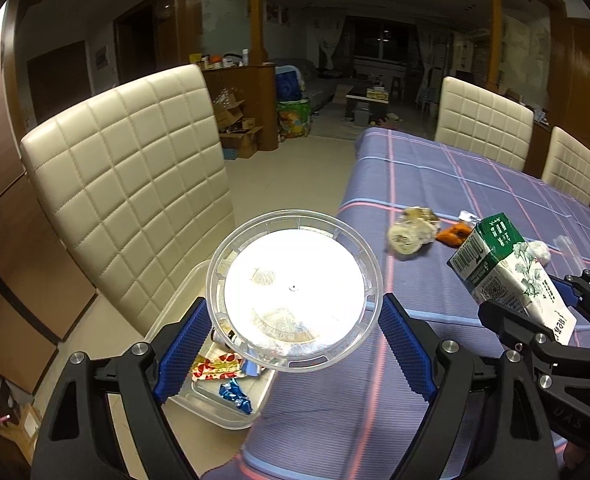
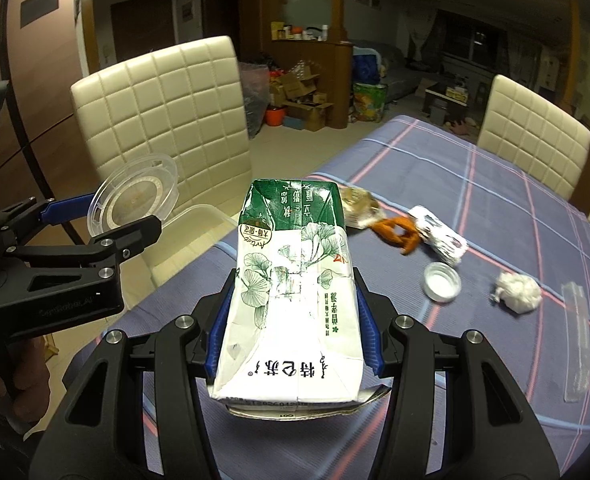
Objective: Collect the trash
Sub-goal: 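Carry the lid and carton in both tools over the clear bin, then open the left tool over the bin while the right tool releases the carton into it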
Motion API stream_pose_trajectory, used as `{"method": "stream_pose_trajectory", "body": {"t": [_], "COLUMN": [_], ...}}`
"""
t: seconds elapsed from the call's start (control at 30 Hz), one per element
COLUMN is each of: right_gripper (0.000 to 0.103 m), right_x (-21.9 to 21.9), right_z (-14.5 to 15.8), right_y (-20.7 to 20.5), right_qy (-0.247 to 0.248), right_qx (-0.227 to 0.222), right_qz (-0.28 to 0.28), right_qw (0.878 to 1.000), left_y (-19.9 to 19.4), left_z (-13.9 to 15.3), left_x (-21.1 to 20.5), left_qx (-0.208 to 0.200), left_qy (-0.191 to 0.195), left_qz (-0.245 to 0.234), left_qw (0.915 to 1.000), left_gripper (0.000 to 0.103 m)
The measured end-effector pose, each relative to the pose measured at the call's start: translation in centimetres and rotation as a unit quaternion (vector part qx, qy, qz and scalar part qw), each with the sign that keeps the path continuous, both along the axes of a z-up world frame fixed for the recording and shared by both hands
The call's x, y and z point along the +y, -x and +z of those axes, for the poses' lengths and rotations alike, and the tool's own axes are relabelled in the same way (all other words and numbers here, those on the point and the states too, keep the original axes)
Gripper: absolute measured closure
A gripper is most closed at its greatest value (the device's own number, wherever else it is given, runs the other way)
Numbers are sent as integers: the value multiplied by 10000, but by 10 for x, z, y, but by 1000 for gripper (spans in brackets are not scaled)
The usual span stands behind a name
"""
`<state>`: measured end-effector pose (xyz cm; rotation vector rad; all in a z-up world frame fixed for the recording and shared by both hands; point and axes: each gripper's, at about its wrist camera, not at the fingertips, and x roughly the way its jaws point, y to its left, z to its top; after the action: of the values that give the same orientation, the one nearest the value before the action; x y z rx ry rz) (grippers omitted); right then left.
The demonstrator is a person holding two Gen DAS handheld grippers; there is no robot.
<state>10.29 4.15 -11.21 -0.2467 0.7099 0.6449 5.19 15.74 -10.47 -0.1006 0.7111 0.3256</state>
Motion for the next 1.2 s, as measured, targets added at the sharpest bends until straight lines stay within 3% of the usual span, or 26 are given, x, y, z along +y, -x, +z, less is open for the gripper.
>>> {"method": "stream_pose_trajectory", "body": {"t": [0.67, 1.2], "right_gripper": [50, 50], "right_x": [95, 144], "right_z": [-13, -28], "right_y": [-17, -27], "right_qy": [203, 344], "right_qx": [122, 228], "right_qz": [831, 1235], "right_qw": [9963, 9915], "left_y": [-3, -15], "left_z": [-18, -42], "left_x": [79, 126], "left_qx": [155, 360], "left_qy": [79, 223], "left_qz": [741, 1151], "left_qw": [9971, 9924], "left_gripper": [21, 21]}}
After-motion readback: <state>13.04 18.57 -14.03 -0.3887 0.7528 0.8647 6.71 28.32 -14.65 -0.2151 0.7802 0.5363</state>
